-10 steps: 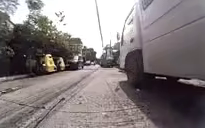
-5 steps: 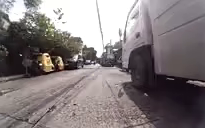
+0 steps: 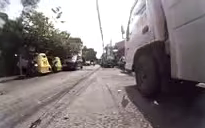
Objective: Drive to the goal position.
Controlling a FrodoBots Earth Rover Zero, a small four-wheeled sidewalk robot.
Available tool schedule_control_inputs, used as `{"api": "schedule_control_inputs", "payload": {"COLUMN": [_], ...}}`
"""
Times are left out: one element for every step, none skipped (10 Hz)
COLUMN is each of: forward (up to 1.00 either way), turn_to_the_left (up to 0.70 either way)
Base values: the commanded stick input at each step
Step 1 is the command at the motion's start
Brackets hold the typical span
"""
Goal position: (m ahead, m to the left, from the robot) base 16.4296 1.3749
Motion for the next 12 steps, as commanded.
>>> {"api": "schedule_control_inputs", "payload": {"forward": [0.7,0.7,0.7,0.7,0.7,0.7,0.7,0.7,0.7,0.7,0.7,0.7], "turn_to_the_left": [0.0,0.0,0.0,0.0,0.0,0.0,0.0,0.06,0.21,0.0,0.0,0.0]}}
